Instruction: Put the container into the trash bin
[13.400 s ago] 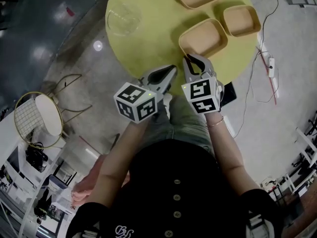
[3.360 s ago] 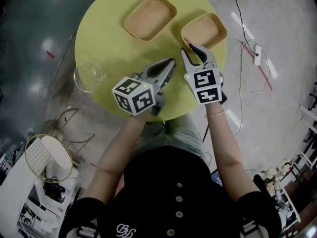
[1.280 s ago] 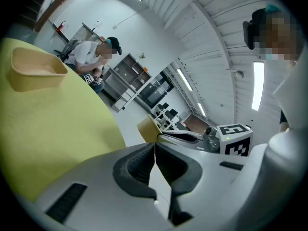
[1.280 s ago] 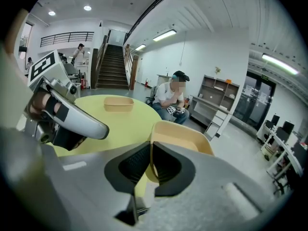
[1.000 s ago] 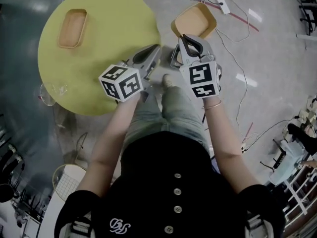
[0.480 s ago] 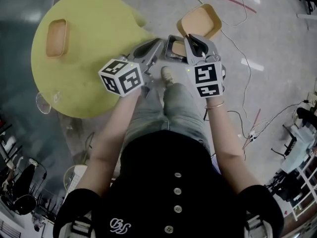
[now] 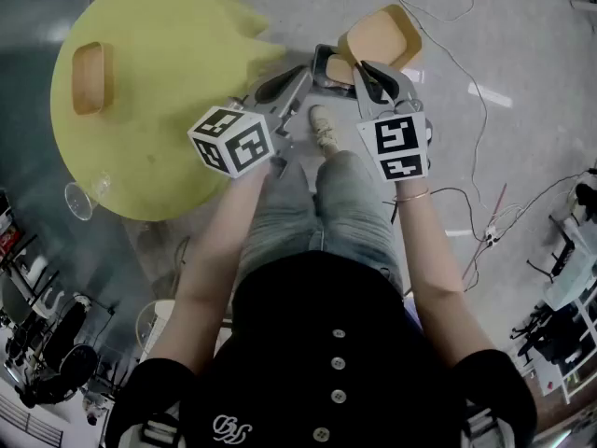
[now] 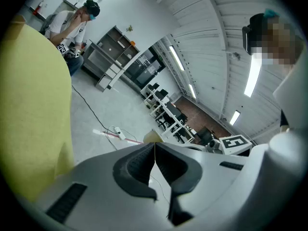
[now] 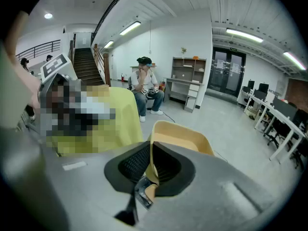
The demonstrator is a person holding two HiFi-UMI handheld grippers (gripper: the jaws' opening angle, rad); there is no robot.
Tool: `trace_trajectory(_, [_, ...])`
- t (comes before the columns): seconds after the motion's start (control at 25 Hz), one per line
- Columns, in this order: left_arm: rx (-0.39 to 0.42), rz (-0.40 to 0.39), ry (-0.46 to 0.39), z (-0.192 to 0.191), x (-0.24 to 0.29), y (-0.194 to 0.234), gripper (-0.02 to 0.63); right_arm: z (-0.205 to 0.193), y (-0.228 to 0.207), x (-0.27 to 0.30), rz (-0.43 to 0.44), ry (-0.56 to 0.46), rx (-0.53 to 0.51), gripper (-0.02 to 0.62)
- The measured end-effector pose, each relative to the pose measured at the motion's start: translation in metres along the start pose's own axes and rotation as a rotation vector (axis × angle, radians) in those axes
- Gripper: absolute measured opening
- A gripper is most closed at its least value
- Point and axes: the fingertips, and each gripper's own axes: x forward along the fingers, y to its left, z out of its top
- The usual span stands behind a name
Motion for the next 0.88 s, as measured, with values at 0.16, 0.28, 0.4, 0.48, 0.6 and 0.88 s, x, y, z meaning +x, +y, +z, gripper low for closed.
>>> trace_trajectory(0.16, [0.020,0.003,0.036,-0.014,0.005,0.008,0.015,-0.019,0.005,0.006,0.019,0.028,0.041,0.020])
trace_trajectory(0.28, [0.014,0.003,0.053,-0.024,0.007,0.014,0.017,-0.035,0.011,0.012,0.034,0.053,0.066,0.019])
trace_trajectory(0.4, [0.016,0.008,0.068,-0.035,0.012,0.017,0.017,-0.052,0.015,0.017,0.053,0.076,0.075,0.018])
trace_trajectory(0.48, [0.011,0.017,0.076,-0.044,0.016,0.020,0.017,-0.064,0.016,0.020,0.067,0.092,0.086,0.020])
trace_trajectory(0.6, [-0.005,0.031,0.078,-0.053,0.017,0.029,0.017,-0.080,0.019,0.027,0.079,0.112,0.105,0.020])
trace_trajectory(0.88, [-0.028,0.056,0.113,-0.079,0.021,0.045,0.017,-0.113,0.029,0.039,0.103,0.164,0.148,0.020])
